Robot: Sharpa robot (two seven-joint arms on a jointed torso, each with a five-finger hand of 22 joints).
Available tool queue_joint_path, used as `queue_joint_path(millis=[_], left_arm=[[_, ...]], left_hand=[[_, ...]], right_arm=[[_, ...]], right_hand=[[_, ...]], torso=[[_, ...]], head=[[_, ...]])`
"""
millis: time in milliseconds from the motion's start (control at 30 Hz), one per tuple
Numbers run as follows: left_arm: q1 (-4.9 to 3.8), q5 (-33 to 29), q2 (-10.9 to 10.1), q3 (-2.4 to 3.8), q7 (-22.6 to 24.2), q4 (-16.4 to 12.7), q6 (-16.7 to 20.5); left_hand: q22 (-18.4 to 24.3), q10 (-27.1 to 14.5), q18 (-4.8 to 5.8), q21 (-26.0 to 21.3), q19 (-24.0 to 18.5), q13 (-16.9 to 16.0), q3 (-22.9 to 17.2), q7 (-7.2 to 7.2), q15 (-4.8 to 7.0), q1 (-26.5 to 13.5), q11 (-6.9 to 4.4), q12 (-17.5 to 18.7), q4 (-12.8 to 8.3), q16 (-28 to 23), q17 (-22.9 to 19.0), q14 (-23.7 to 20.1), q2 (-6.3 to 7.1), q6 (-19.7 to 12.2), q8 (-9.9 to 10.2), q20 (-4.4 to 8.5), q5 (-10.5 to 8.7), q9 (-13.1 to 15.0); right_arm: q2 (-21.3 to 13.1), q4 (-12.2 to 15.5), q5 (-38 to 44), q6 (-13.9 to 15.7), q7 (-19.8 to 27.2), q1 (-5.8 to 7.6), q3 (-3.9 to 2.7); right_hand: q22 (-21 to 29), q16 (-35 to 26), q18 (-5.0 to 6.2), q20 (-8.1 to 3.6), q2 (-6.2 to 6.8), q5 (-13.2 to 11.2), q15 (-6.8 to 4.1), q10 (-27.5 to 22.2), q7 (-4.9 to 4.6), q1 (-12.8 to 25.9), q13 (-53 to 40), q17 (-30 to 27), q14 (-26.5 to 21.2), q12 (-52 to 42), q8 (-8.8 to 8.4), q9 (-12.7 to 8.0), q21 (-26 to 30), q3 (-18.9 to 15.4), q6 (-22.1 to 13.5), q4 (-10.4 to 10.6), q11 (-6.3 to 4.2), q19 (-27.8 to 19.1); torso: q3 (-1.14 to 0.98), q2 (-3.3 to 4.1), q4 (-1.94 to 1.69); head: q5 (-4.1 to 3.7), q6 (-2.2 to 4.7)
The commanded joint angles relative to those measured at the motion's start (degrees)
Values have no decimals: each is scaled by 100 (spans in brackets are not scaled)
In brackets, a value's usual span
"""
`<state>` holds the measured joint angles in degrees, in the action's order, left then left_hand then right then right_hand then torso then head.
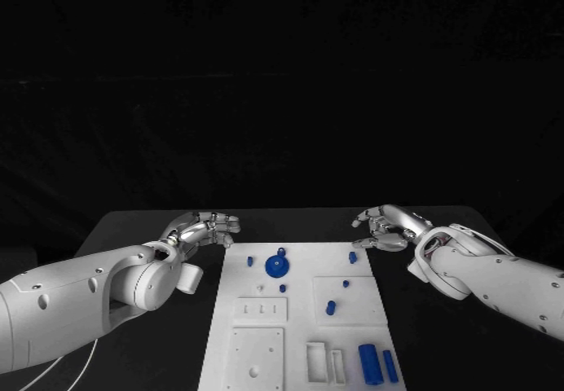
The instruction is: Assemble the parts on the task board
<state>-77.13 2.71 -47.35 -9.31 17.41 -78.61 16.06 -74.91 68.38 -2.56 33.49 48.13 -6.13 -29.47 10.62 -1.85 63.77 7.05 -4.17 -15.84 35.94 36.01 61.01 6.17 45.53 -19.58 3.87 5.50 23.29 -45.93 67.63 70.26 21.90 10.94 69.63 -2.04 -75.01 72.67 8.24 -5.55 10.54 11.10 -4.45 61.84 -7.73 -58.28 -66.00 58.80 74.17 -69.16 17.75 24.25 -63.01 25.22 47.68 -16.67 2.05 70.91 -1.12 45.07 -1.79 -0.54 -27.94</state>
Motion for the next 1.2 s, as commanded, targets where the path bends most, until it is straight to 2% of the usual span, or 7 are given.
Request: queue_joint_path(millis=[33, 167, 467, 833, 900, 1033, 1200], left_arm=[[-11, 36, 16, 5, 105, -5, -125], [-10, 38, 27, 4, 110, -6, -130], [-8, 39, 33, 3, 120, -14, -137], [-6, 42, 38, 2, 123, -4, -141], [-6, 39, 31, 2, 123, -6, -140], [-5, 40, 39, 2, 122, 0, -142], [-5, 40, 39, 2, 105, 1, -153]], left_hand=[[-94, 58, -50, 29, -46, -9, -23, -8, 23, -14, -3, -35, -5, -16, 10, -9, -41, 26, -24, 12, 17, -2], [-94, 62, -50, 30, -46, -10, -23, -8, 24, -14, -4, -36, -5, -17, 10, -9, -43, 26, -25, 13, 17, -2], [-94, 60, -49, 30, -47, -10, -22, -8, 24, -13, -4, -33, -9, -18, 10, -11, -40, 26, -25, 14, 17, -3], [-93, 49, -49, 31, -49, -8, -22, -8, 24, -10, 0, -24, -13, -19, 10, -12, -39, 23, -24, 15, 17, -4], [-93, 47, -49, 31, -49, -7, -22, -8, 24, -9, 0, -23, -14, -19, 10, -13, -39, 22, -24, 15, 17, -5], [-93, 45, -49, 31, -49, -7, -21, -7, 24, -10, 1, -21, -15, -19, 11, -13, -39, 21, -24, 15, 17, -5], [-92, 43, -48, 32, -49, -7, -21, -6, 24, -11, 3, -18, -15, -19, 11, -13, -39, 19, -23, 15, 17, -6]], right_arm=[[-1, -169, -439, -411, 337, -5, -1], [24, -398, -470, -505, 340, -23, 0], [134, -801, -389, -637, 343, -222, 0], [265, -954, -329, -640, 364, -373, 0], [295, -971, -321, -645, 359, -389, 0], [338, -993, -293, -656, 335, -410, 0], [374, -988, -293, -669, 345, -432, 2]], right_hand=[[-88, -27, 676, -12, 13, 2, -4, -29, -62, -111, 5, 9, -40, 38, 14, 0, 36, -83, 112, 0, -21, -64], [-86, -35, 676, -7, 0, 1, -17, -23, -46, -191, -1, 14, -40, 32, 5, -8, 39, -152, 115, -2, -36, -77], [-84, -54, 676, 10, -30, 116, -42, -40, -20, -307, 12, 23, -40, 46, -34, -33, 43, -283, 81, -1, -61, -97], [-81, -73, 676, 23, -37, 203, -60, -61, 0, -422, 22, 28, -43, 63, -61, -50, 53, -351, 52, -2, -80, -118], [-81, -75, 676, 25, -45, 213, -62, -60, 2, -440, 22, 29, -42, 64, -63, -52, 53, -355, 50, -2, -82, -119], [-80, -80, 676, 31, -82, 237, -68, -59, 8, -477, 23, 31, -40, 65, -67, -55, 54, -352, 49, 3, -88, -119], [-79, -84, 676, 35, -107, 237, -71, -60, 11, -515, 23, 33, -38, 66, -67, -58, 56, -341, 54, 1, -90, -120]], torso=[[-19, -1, 17], [-34, 4, 19], [-10, -1, -3], [6, -10, -5], [8, -9, -3], [9, -12, 3], [15, -8, -6]], head=[[-3, 15], [1, 22], [4, -20], [25, -53], [95, 5], [28, -10], [29, -31]])
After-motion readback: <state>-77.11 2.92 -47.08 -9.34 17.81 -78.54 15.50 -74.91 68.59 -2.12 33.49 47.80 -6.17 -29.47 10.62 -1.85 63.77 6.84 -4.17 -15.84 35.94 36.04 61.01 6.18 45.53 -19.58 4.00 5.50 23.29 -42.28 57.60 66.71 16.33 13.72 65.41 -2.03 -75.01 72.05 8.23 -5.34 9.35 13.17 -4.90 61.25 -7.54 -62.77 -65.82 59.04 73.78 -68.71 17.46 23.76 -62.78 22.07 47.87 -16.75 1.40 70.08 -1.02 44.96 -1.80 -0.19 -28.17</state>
